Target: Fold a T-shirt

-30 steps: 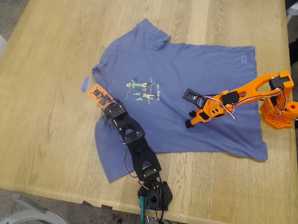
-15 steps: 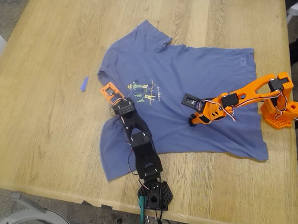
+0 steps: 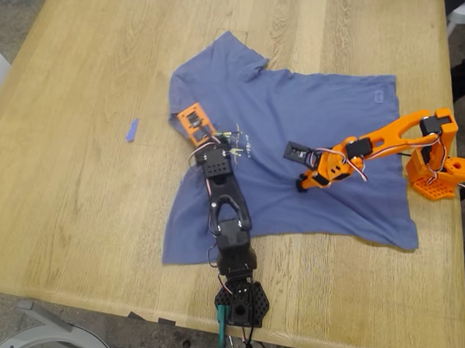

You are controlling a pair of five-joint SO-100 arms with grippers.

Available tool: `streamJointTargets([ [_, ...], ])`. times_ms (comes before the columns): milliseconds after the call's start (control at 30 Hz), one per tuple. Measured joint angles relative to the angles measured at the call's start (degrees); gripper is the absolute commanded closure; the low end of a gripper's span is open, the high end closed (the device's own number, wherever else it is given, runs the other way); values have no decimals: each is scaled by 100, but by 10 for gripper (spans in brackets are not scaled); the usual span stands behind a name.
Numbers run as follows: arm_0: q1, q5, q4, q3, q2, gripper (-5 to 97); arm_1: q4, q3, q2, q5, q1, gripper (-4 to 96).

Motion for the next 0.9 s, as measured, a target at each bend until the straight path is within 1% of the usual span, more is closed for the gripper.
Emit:
streamJointTargets([
  [133,422,0,97,53,246,918,519,-404,431,-167,193,915],
  [333,905,-18,149,141,439,918,1081,-694,1151,-167,448,915],
  [567,1433,-26,299,141,439,918,1266,-703,1986,-167,1011,915],
  [733,1828,0,914,-237,439,918,1380,-659,2505,-167,1635,915],
  [900,2162,0,1116,-967,229,918,1318,-272,2944,-167,2285,915],
])
